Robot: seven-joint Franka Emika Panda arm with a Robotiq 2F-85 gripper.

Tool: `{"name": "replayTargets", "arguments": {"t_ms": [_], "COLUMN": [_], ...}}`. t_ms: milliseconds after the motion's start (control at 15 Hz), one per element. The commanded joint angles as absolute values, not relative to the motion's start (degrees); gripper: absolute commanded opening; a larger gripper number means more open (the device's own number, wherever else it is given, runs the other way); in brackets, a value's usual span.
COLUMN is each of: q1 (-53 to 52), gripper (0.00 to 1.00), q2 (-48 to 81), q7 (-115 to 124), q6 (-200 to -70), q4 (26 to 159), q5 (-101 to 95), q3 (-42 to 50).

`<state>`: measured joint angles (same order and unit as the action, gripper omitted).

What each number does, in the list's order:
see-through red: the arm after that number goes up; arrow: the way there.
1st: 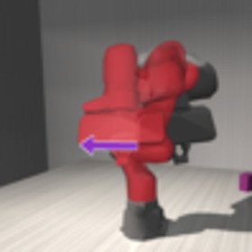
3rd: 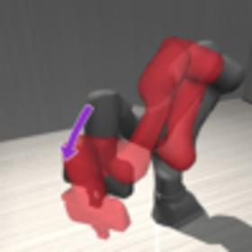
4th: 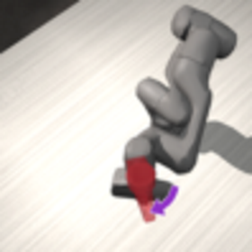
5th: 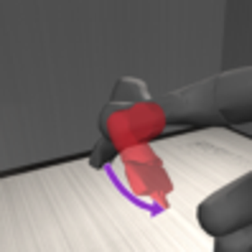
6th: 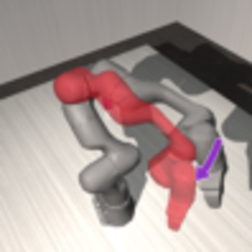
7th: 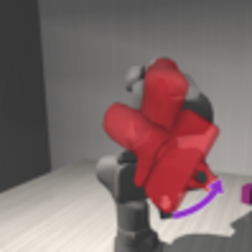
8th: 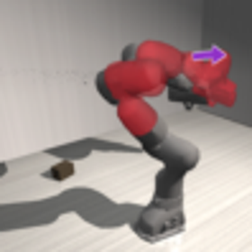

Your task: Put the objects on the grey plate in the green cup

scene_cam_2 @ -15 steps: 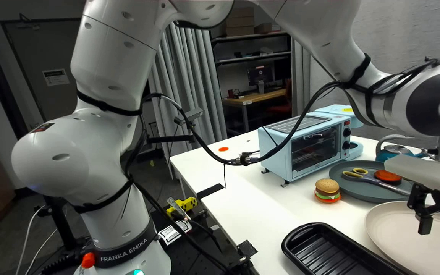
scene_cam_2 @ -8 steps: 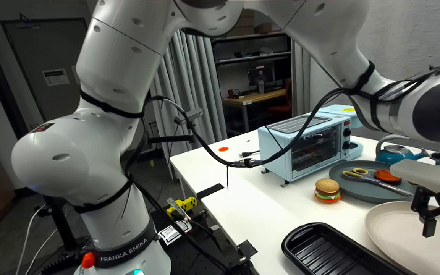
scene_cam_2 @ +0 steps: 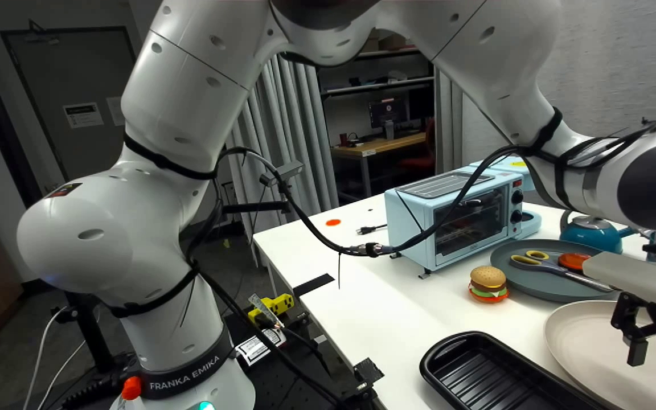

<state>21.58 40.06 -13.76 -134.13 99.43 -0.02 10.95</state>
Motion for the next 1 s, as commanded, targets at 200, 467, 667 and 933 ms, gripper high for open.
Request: {"name": "replayTargets", "arguments": {"t_ms": [200,467,667,933], "q1": [22.25,22.16,22.19,22.33], "gripper": [1.00,0.98,0.80,0.42], "q2": [42.86,43.43,43.80,44.05], "q7": [-14.96,-14.93,-14.95,-15.07], "q6": [-132.83,-132.80,-132.73,-132.66], "q4": [95.71,95.73,95.80,95.49], "q5": [-0.84,-0.81,-0.77,-0.67], "q3": [10.14,9.79,9.61,9.41]}}
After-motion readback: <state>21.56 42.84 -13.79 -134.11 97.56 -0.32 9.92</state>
